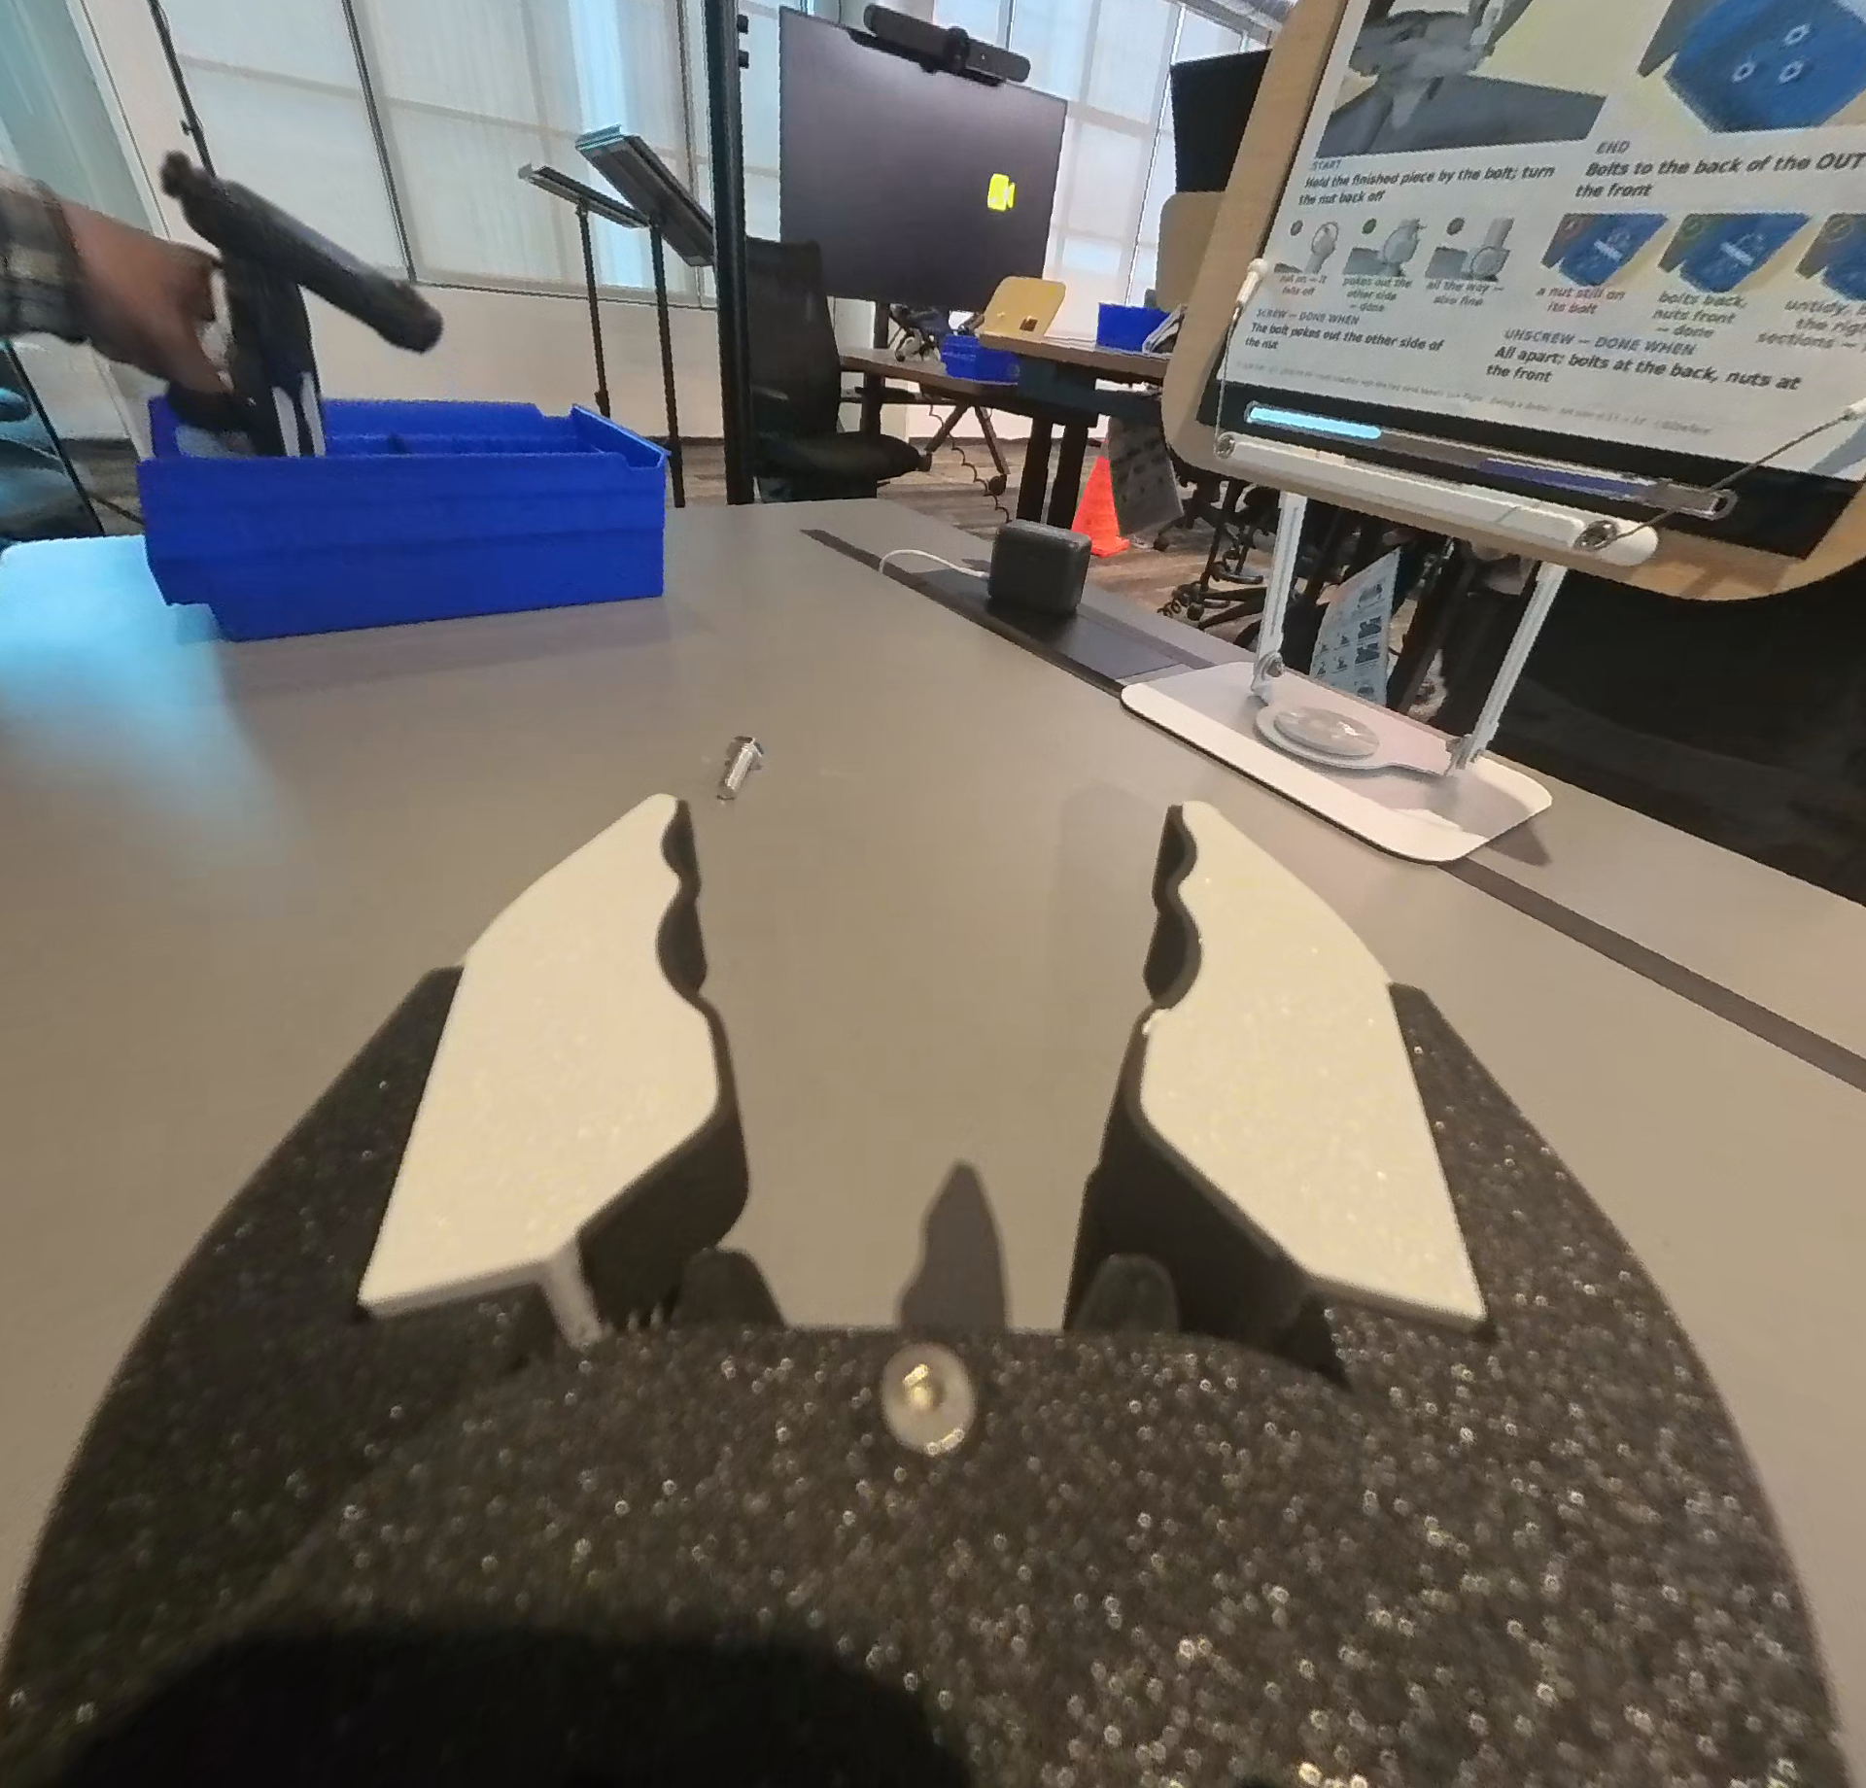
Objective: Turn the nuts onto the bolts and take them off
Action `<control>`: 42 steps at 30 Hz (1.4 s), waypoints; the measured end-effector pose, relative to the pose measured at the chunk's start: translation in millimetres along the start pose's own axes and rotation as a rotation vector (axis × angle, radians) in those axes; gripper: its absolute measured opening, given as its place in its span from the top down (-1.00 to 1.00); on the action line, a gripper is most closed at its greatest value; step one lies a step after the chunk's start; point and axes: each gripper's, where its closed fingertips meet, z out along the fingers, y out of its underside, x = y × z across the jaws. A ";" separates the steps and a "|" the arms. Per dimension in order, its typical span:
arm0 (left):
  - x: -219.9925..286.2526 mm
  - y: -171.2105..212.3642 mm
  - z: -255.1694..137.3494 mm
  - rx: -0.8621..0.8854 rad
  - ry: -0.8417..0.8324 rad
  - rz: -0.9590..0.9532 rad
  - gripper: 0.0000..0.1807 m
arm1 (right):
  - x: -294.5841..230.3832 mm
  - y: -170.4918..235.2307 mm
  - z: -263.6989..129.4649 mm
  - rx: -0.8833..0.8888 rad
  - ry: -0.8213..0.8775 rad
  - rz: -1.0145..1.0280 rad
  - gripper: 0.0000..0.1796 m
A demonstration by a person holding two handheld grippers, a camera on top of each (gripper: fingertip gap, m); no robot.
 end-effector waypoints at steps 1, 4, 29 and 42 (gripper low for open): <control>-3.6 1.2 -3.1 0.004 -0.024 0.008 0.75 | 0.0 0.1 0.0 -0.001 0.000 0.000 0.04; -9.8 5.7 -4.0 0.012 -0.072 0.057 0.73 | -1.1 -0.6 0.3 0.001 -0.003 -0.003 0.04; -1.9 11.1 16.0 -0.093 -0.059 0.190 0.80 | -2.0 -2.8 -0.5 0.015 -0.002 -0.009 0.04; 197.4 -135.5 -168.4 0.468 -0.169 0.771 0.81 | -1.9 0.1 1.2 0.004 -0.009 0.000 0.05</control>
